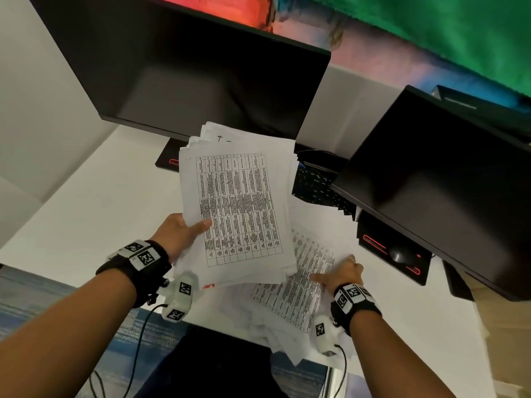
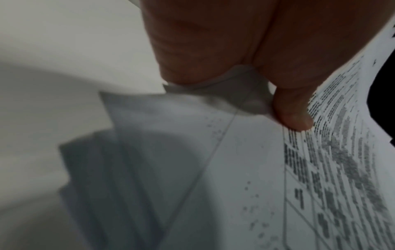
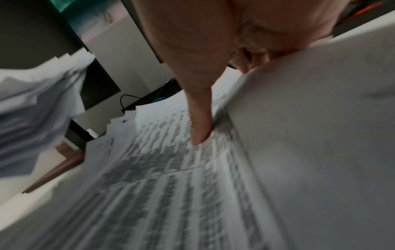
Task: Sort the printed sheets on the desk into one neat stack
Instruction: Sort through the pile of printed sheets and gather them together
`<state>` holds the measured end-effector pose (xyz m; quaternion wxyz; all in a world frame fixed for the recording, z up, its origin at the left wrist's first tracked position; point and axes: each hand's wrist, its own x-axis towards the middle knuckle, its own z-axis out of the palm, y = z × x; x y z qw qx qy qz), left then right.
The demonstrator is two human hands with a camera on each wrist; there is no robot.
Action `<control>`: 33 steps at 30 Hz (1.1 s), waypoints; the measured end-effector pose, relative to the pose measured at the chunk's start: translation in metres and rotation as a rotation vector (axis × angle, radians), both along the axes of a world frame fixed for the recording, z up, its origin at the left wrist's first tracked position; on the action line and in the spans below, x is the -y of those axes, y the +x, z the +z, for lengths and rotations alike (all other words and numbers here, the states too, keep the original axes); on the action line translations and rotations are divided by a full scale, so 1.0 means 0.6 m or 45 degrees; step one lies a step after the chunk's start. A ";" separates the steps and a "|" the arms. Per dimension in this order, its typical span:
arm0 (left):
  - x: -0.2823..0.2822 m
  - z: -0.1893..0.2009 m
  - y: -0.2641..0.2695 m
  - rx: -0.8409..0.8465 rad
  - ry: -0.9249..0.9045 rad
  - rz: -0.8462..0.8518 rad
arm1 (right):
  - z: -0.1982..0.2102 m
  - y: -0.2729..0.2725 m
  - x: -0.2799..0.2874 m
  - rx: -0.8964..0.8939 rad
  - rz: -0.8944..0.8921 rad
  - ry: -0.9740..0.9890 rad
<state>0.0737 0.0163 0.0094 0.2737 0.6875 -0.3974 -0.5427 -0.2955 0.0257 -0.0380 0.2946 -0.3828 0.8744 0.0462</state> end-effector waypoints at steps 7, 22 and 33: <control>-0.014 -0.042 0.012 0.183 0.332 -0.096 | 0.022 0.010 -0.005 0.180 -0.342 0.040; -0.026 -0.067 -0.010 0.399 0.280 -0.364 | 0.345 0.044 0.001 0.619 0.092 -1.130; -0.017 -0.063 -0.026 0.187 0.261 -0.006 | 0.081 0.094 0.035 0.764 -0.369 -0.530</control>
